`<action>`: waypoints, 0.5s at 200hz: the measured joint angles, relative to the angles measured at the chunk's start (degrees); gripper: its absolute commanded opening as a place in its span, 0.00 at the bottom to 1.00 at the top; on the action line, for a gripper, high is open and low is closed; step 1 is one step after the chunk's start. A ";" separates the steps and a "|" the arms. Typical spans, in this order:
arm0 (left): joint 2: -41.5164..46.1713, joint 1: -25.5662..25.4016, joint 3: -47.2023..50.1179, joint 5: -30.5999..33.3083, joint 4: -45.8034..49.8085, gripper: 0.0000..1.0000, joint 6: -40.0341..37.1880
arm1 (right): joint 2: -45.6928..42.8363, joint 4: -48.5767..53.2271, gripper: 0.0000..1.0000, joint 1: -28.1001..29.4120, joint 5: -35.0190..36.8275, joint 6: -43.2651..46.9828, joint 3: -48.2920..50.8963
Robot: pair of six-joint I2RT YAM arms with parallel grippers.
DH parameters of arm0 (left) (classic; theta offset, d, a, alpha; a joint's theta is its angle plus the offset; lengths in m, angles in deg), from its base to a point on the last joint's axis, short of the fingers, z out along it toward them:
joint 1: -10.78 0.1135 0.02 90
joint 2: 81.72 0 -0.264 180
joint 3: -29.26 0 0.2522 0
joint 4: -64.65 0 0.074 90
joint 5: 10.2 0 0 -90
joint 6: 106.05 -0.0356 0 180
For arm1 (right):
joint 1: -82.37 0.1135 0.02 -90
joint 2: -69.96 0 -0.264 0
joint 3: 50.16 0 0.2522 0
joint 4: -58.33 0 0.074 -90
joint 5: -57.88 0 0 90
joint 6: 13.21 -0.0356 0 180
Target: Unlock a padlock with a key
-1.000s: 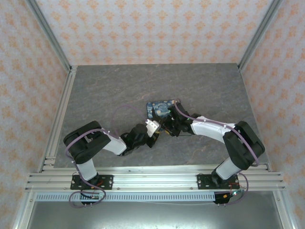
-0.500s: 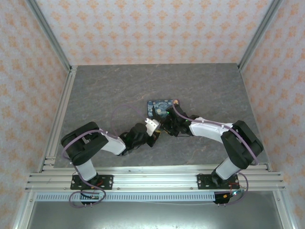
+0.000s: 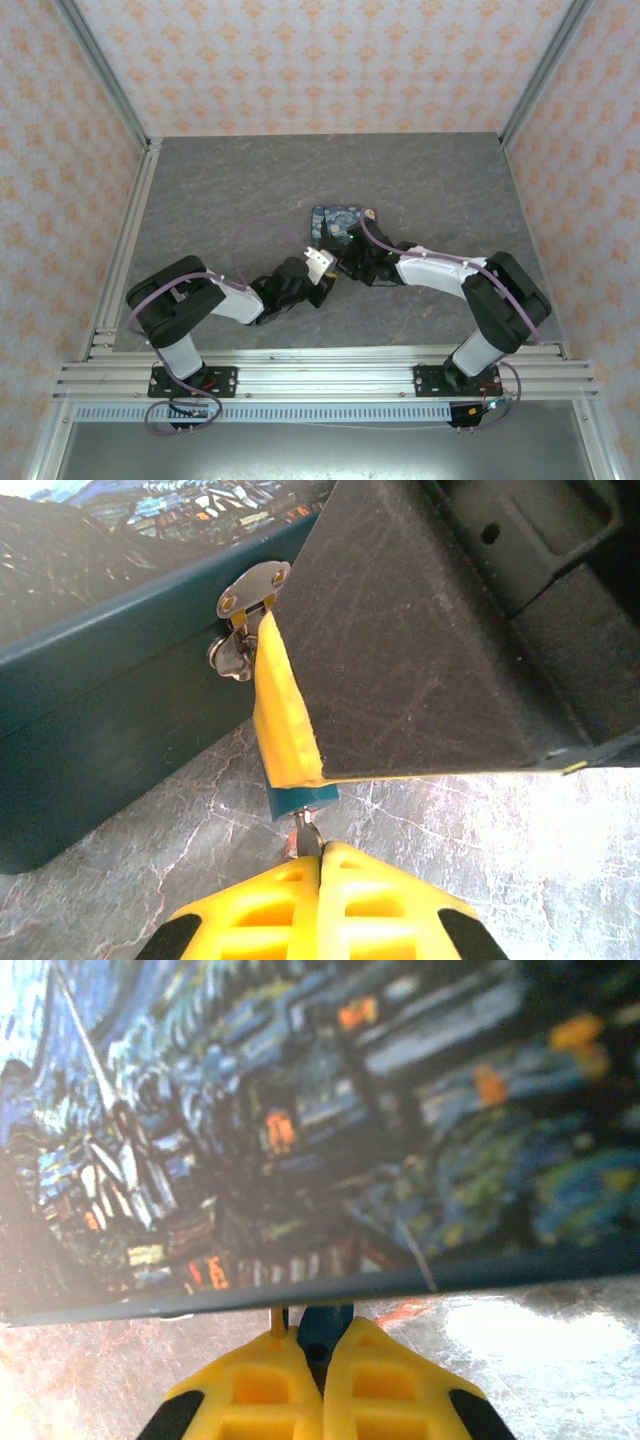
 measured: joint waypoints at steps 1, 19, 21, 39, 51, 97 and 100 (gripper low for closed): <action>0.00 0.00 0.00 0.02 0.02 0.02 0.00 | 0.00 0.00 0.00 0.00 0.00 -0.02 0.00; 0.00 0.00 0.00 0.00 0.04 0.16 0.07 | 0.02 0.00 0.00 0.00 0.00 -0.02 0.00; 0.00 0.00 0.00 0.02 0.04 0.18 0.20 | 0.02 0.00 0.00 0.00 0.02 -0.02 0.00; 0.55 0.00 -0.02 -0.15 0.28 0.30 0.09 | 0.00 0.09 0.00 0.00 0.04 0.20 0.00; 1.46 0.00 0.00 -0.09 0.52 0.35 0.09 | 0.00 0.24 0.00 0.00 0.22 0.35 0.00; 8.13 0.90 0.20 -0.59 3.85 0.41 0.63 | 0.00 0.33 0.00 0.00 0.28 0.33 0.00; 8.52 1.18 0.22 -1.01 4.22 0.41 0.70 | 0.00 0.33 0.00 0.00 0.26 0.33 0.00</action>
